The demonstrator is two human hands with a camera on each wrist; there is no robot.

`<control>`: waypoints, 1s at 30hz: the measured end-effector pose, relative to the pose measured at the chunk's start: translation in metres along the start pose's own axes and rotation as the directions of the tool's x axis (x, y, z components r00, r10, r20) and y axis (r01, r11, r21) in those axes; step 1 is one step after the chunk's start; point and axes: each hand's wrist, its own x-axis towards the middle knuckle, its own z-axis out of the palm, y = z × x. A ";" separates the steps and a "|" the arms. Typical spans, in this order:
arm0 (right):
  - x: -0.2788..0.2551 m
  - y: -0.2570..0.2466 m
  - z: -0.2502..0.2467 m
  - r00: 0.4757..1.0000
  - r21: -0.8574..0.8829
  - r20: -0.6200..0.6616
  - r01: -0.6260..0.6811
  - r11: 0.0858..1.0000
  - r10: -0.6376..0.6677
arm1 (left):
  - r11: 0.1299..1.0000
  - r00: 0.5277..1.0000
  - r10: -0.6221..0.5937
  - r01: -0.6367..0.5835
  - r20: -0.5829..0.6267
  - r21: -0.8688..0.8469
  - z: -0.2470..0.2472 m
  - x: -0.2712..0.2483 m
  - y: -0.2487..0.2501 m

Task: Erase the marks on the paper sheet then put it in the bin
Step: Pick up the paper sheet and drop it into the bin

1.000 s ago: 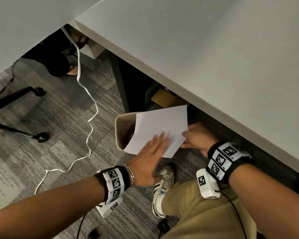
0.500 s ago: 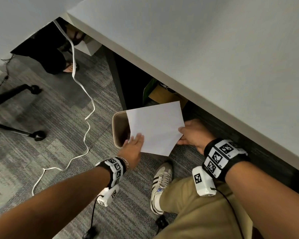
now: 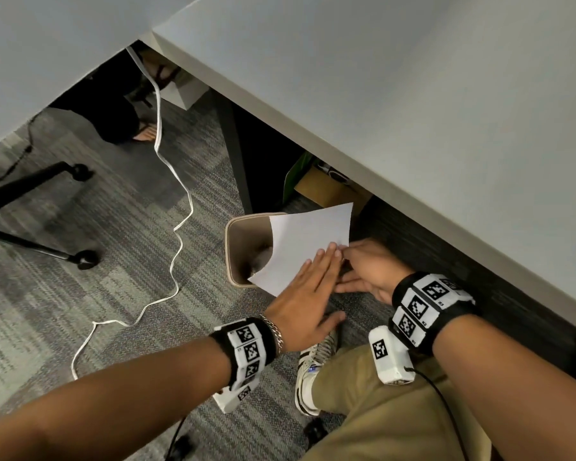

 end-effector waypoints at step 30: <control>0.005 -0.006 -0.018 0.995 -0.108 -0.098 0.016 0.994 -0.027 | 0.775 0.720 -0.630 0.563 0.289 0.286 0.035 -0.043 -0.124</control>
